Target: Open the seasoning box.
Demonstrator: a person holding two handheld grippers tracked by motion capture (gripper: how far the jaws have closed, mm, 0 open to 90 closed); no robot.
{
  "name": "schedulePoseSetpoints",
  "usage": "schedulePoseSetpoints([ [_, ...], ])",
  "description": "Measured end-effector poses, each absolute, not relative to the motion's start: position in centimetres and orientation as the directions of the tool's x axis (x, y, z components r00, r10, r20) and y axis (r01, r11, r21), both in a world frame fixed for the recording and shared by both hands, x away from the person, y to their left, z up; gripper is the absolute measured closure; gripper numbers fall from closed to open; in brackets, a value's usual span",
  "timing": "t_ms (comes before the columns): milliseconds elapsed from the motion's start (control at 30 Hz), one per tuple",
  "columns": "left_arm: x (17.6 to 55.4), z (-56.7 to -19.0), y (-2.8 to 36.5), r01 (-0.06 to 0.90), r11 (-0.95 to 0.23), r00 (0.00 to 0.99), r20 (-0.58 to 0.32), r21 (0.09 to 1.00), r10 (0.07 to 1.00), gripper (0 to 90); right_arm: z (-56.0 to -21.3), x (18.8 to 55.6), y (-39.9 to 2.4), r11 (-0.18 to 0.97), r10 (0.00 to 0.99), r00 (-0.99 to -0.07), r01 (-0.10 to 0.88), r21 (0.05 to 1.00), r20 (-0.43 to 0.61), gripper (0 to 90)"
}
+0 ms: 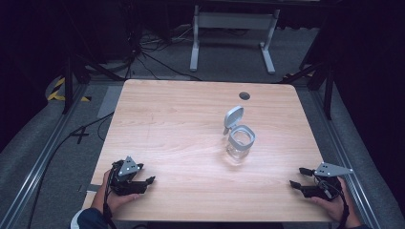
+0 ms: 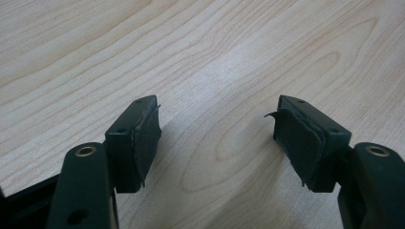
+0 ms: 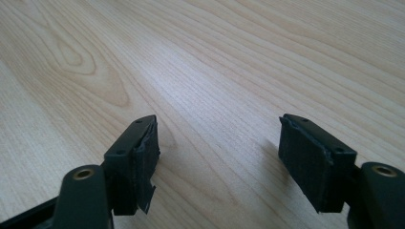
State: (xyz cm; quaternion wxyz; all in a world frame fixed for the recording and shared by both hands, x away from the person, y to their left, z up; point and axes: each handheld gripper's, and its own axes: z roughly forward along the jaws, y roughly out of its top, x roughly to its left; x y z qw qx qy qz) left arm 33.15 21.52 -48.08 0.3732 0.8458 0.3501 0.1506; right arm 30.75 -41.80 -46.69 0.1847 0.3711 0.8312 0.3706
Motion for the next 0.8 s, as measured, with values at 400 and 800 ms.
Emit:
schedulePoseSetpoints([
  [400, 33.39, -48.04, 21.53, 0.501, -0.476, 0.697, -0.010, 0.723, 0.717, 23.6, -46.69, 30.77, -41.80, 0.449, 0.760, -0.649, 0.486, 0.750, -0.035, 27.1],
  [800, 33.63, -48.09, 21.41, 0.524, -0.466, 0.672, -0.009, 0.713, 0.741, 15.0, -46.68, 30.80, -41.81, 0.448, 0.762, -0.647, 0.488, 0.749, -0.034, 26.6],
])
